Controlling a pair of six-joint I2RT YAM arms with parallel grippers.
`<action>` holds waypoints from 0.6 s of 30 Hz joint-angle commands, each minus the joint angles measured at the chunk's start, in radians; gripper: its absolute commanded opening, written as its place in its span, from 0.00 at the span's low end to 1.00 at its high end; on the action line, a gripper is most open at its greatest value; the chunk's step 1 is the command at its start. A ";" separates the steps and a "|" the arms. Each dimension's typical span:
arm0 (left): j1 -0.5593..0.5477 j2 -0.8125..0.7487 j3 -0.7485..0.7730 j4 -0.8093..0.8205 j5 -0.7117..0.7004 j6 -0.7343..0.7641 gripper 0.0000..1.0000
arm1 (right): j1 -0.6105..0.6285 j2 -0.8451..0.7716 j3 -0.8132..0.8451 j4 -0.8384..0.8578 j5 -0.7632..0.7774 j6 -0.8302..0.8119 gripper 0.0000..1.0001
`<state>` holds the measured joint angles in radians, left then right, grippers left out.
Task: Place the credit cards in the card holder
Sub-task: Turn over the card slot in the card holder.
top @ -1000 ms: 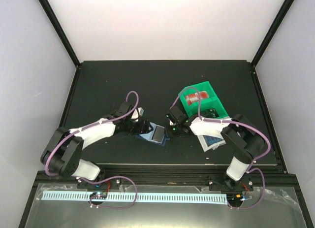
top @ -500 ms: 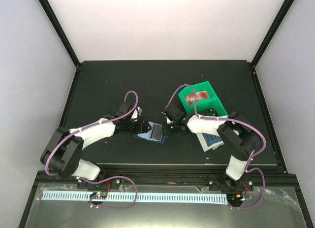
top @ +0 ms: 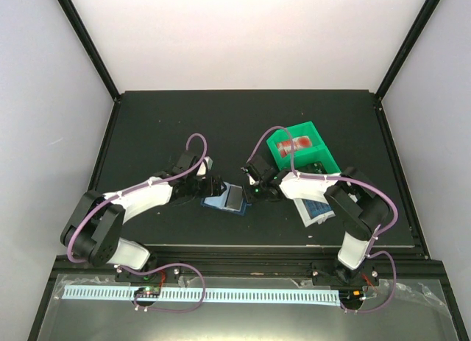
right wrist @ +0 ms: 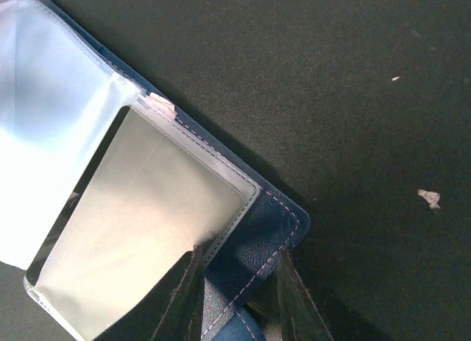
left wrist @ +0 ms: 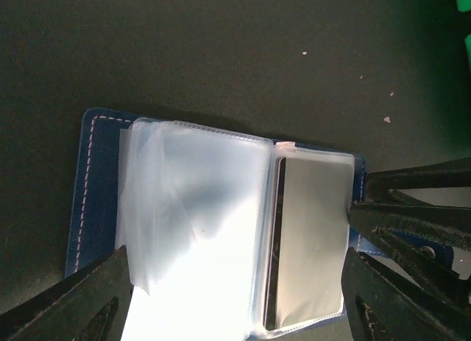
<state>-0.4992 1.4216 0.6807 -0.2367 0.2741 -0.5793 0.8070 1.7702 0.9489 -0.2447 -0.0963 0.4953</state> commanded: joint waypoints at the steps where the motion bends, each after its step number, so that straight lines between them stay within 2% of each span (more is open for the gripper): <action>1: -0.002 0.008 0.023 0.050 0.031 0.015 0.75 | -0.003 0.024 -0.013 0.013 -0.009 0.000 0.31; 5: -0.004 0.016 0.020 0.066 0.051 -0.002 0.61 | -0.005 0.026 -0.014 0.012 -0.008 0.003 0.31; 13: -0.003 0.075 0.025 0.036 -0.008 -0.013 0.50 | -0.004 0.027 -0.014 0.013 -0.010 0.005 0.31; 16: -0.004 0.082 0.026 0.031 -0.027 -0.009 0.41 | -0.003 0.028 -0.012 0.011 -0.009 0.006 0.30; 18: -0.003 0.081 0.029 0.033 -0.029 -0.006 0.30 | -0.004 0.028 -0.013 0.011 -0.008 0.006 0.30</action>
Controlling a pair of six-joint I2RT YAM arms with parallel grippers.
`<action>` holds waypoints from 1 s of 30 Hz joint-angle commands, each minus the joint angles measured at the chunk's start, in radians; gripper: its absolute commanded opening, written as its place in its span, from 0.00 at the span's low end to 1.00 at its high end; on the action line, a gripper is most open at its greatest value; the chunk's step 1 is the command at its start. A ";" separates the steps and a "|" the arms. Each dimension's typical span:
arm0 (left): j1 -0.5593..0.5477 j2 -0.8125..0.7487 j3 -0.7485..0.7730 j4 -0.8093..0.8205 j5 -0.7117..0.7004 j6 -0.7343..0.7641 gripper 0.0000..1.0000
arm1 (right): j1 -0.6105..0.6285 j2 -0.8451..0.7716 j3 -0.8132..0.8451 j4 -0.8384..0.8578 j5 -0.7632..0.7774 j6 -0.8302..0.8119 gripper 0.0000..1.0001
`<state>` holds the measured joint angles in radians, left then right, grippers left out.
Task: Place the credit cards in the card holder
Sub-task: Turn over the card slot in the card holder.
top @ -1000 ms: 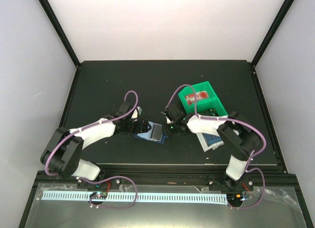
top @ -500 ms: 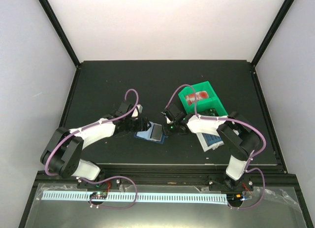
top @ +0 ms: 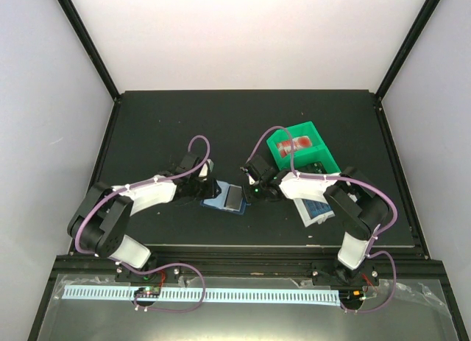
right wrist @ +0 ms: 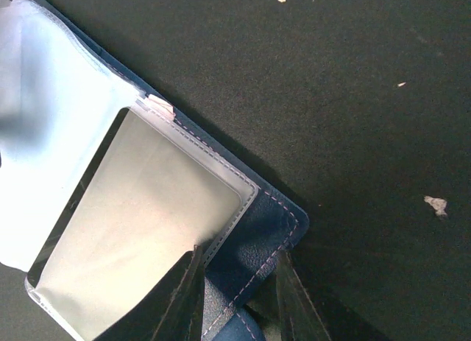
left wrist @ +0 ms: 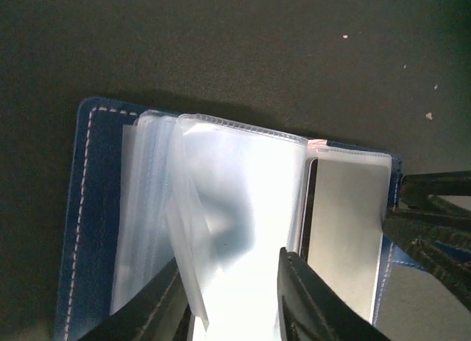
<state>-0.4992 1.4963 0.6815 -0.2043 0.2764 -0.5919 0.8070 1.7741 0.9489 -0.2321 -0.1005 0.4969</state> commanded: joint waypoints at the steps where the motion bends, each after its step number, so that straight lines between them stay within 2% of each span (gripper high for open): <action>1: -0.004 0.007 0.029 -0.001 -0.032 0.008 0.22 | -0.004 0.024 -0.013 -0.001 -0.004 0.005 0.30; 4: -0.004 0.006 0.040 -0.010 -0.024 0.010 0.04 | -0.003 0.024 -0.014 -0.002 -0.006 0.006 0.30; 5: -0.005 0.003 0.044 -0.016 -0.020 0.009 0.02 | -0.004 0.025 -0.014 -0.002 -0.007 0.007 0.30; 16: -0.033 -0.056 0.089 -0.095 0.050 -0.030 0.02 | -0.004 0.031 -0.007 0.002 -0.010 0.014 0.30; 25: -0.074 -0.012 0.101 -0.078 0.108 -0.054 0.02 | -0.004 0.038 -0.010 0.009 -0.009 0.032 0.30; 30: -0.103 0.009 0.108 -0.071 0.114 -0.066 0.07 | -0.004 0.045 -0.015 0.015 -0.010 0.042 0.30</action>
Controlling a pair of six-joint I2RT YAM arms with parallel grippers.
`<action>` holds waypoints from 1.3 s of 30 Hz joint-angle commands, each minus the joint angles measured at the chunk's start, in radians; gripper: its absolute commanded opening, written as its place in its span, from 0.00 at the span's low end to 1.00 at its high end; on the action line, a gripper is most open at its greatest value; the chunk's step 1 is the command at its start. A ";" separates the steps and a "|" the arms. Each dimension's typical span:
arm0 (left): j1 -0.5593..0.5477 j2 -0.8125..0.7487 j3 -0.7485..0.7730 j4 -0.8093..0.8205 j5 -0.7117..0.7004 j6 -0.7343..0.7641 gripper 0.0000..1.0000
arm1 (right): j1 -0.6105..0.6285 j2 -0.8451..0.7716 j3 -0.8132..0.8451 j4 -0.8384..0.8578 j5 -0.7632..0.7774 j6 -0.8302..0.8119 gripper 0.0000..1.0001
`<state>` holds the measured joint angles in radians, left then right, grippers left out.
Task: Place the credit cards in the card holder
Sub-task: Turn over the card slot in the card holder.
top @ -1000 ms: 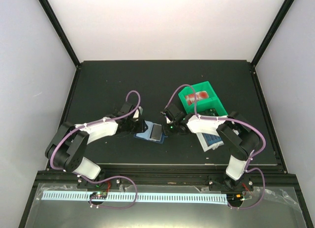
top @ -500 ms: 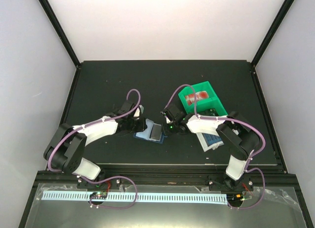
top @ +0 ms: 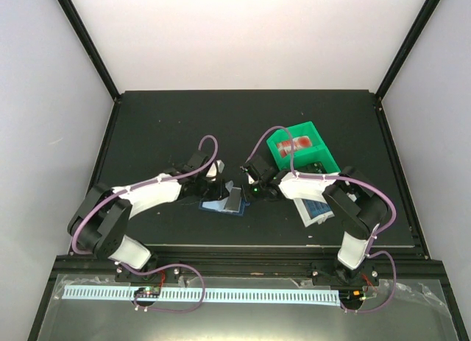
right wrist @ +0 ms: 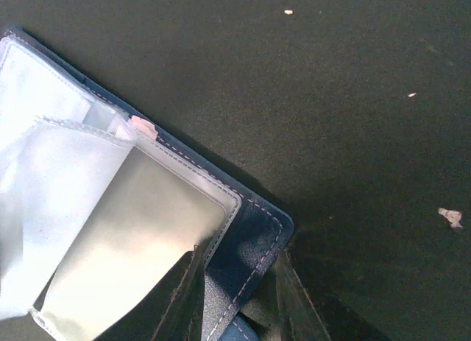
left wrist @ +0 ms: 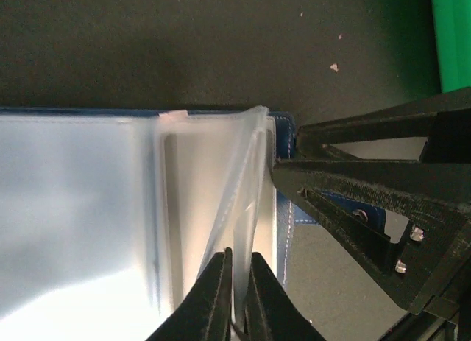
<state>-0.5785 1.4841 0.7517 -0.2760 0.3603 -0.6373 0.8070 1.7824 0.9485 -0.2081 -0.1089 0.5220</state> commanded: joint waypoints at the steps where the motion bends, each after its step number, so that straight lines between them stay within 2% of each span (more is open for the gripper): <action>1: -0.027 0.025 0.037 0.004 0.031 -0.022 0.09 | -0.003 0.037 -0.016 -0.008 -0.002 0.020 0.30; 7: -0.047 0.049 0.025 0.012 0.032 -0.023 0.19 | -0.004 0.024 -0.025 0.004 0.010 0.051 0.30; 13: -0.066 0.074 0.031 0.021 0.040 -0.024 0.22 | -0.005 -0.063 -0.060 0.035 0.055 0.093 0.32; 17: -0.085 0.067 0.034 0.027 0.040 -0.026 0.24 | -0.006 -0.142 -0.068 0.011 0.129 0.130 0.38; 20: -0.097 0.073 0.028 0.036 0.035 -0.036 0.25 | -0.005 -0.169 -0.042 -0.019 0.156 0.149 0.48; 25: -0.112 0.070 0.013 0.044 0.033 -0.047 0.25 | -0.006 -0.111 0.044 -0.079 0.107 0.138 0.50; 28: -0.126 0.041 0.001 0.048 0.049 -0.057 0.28 | -0.005 -0.087 0.052 -0.075 0.077 0.142 0.50; 35: -0.146 -0.074 -0.076 0.097 0.181 -0.092 0.43 | -0.005 -0.066 0.048 -0.092 0.045 0.118 0.51; 39: -0.144 -0.175 -0.097 0.075 0.190 -0.096 0.49 | -0.007 -0.066 0.045 -0.101 0.035 0.114 0.51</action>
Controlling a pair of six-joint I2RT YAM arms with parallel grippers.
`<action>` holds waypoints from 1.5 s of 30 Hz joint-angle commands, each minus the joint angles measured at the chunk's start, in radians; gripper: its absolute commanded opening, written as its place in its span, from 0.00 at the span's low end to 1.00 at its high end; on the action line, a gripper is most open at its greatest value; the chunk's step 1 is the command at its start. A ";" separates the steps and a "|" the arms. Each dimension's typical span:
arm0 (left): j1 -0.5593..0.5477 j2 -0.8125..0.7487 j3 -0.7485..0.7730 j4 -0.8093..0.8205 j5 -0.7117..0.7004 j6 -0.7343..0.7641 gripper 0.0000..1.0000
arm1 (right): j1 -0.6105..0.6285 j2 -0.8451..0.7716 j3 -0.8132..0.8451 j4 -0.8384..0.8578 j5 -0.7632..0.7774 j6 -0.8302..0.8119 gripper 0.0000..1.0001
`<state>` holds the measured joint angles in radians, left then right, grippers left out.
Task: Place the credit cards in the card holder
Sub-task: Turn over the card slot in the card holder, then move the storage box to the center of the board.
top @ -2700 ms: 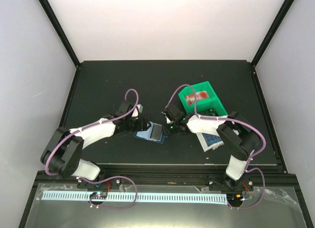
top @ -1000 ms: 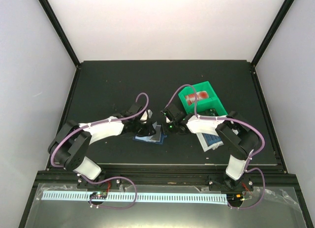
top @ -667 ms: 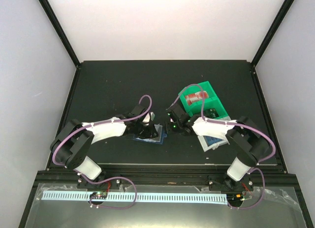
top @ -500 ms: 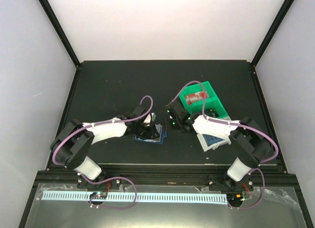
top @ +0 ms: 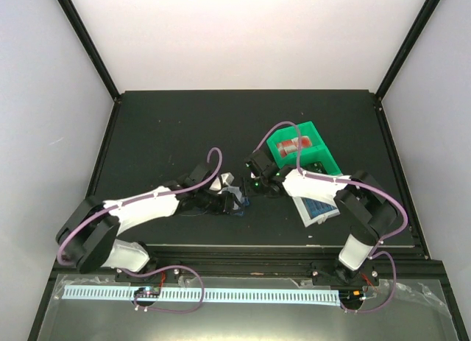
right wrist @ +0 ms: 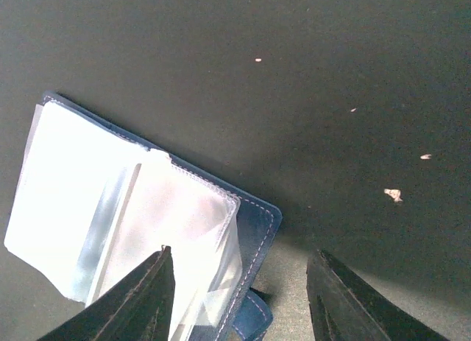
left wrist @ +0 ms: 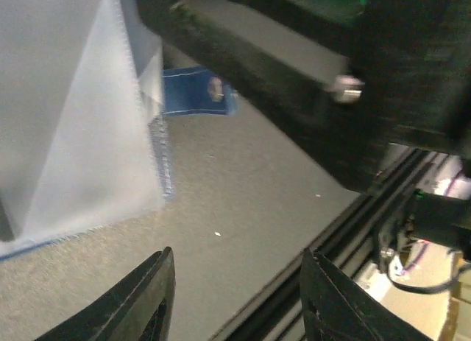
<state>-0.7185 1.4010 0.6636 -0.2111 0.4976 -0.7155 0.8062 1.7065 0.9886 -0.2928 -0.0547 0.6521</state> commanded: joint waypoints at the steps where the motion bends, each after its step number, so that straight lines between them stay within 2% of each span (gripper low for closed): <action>1: -0.003 -0.109 -0.005 0.002 0.046 -0.016 0.49 | -0.006 0.012 0.008 -0.022 -0.020 -0.018 0.51; 4: 0.002 -0.150 0.024 -0.056 -0.016 -0.003 0.50 | -0.006 0.032 0.039 -0.069 0.002 -0.029 0.51; 9: 0.041 -0.156 0.052 -0.169 -0.204 -0.003 0.51 | -0.007 0.039 0.046 -0.112 0.025 -0.049 0.51; 14: 0.091 -0.138 0.052 -0.202 -0.271 0.029 0.59 | -0.006 0.011 0.048 -0.170 0.052 -0.077 0.51; 17: 0.100 -0.126 0.051 -0.187 -0.253 0.056 0.60 | -0.006 -0.043 0.041 -0.205 0.088 -0.093 0.50; 22: 0.099 -0.098 0.042 -0.121 -0.177 0.097 0.66 | -0.047 -0.230 0.034 -0.294 0.187 -0.107 0.50; 27: 0.096 -0.100 0.025 -0.034 -0.088 0.117 0.73 | -0.170 -0.438 0.017 -0.466 0.308 -0.085 0.52; 31: 0.082 -0.079 0.026 0.038 -0.029 0.121 0.75 | -0.293 -0.534 -0.043 -0.599 0.331 -0.049 0.55; 35: 0.047 -0.050 0.044 0.081 -0.025 0.128 0.75 | -0.387 -0.553 -0.102 -0.675 0.307 -0.037 0.56; 39: 0.014 -0.001 0.070 0.137 -0.016 0.116 0.75 | -0.446 -0.514 -0.147 -0.658 0.297 -0.054 0.56; 45: -0.066 0.090 0.218 0.131 -0.067 0.106 0.78 | -0.506 -0.394 -0.147 -0.621 0.250 -0.037 0.55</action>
<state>-0.7315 1.4502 0.7620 -0.1371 0.4522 -0.6121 0.3298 1.2648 0.8452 -0.9413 0.2245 0.6014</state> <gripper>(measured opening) 0.762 0.552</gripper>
